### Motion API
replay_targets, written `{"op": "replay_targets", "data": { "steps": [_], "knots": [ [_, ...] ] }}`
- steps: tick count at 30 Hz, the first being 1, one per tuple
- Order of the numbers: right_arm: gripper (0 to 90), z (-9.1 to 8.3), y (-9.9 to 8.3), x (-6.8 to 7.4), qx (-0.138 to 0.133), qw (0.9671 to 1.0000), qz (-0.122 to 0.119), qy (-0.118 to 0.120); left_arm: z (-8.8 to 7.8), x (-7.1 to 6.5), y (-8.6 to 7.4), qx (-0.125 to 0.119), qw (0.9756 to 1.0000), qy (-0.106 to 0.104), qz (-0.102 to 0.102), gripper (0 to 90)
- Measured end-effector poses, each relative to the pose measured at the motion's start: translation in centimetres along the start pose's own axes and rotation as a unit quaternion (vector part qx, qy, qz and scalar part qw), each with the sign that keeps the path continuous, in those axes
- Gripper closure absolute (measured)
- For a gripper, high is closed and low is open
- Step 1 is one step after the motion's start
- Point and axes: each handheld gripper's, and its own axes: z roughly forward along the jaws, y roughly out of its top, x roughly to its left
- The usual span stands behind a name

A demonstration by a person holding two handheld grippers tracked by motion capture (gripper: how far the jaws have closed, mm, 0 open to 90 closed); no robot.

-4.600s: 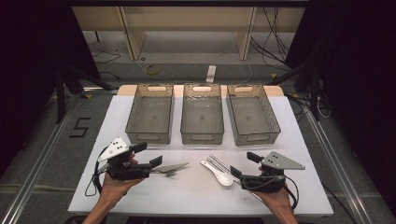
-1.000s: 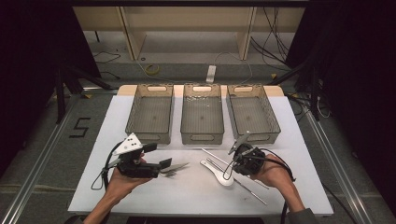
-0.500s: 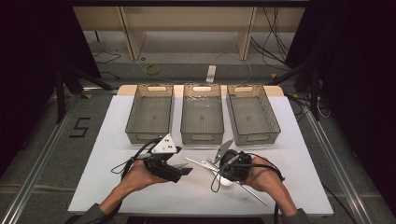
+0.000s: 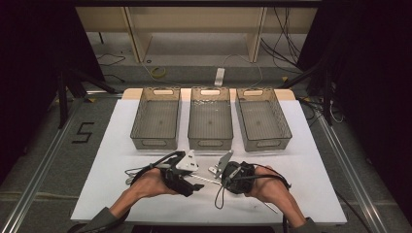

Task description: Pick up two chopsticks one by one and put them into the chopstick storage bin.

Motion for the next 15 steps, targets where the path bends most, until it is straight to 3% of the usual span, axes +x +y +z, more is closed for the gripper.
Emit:
{"op": "replay_targets", "data": {
  "steps": [3,8,15],
  "knots": [
    [86.8,0.1,0.1,0.2,0.007,0.9998,-0.019,0.005,0.3,-0.3,0.0,-0.002,0.9999,-0.002,0.011,41.2],
    [86.8,0.1,0.2,0.4,-0.004,0.9997,-0.024,0.002,0.7,-0.7,0.0,0.012,0.9994,-0.008,0.033,47.6],
    [86.8,0.1,0.4,0.6,0.001,0.9995,-0.031,0.007,1.1,-1.1,0.0,0.017,0.9987,-0.011,0.047,61.2]
  ]
}}
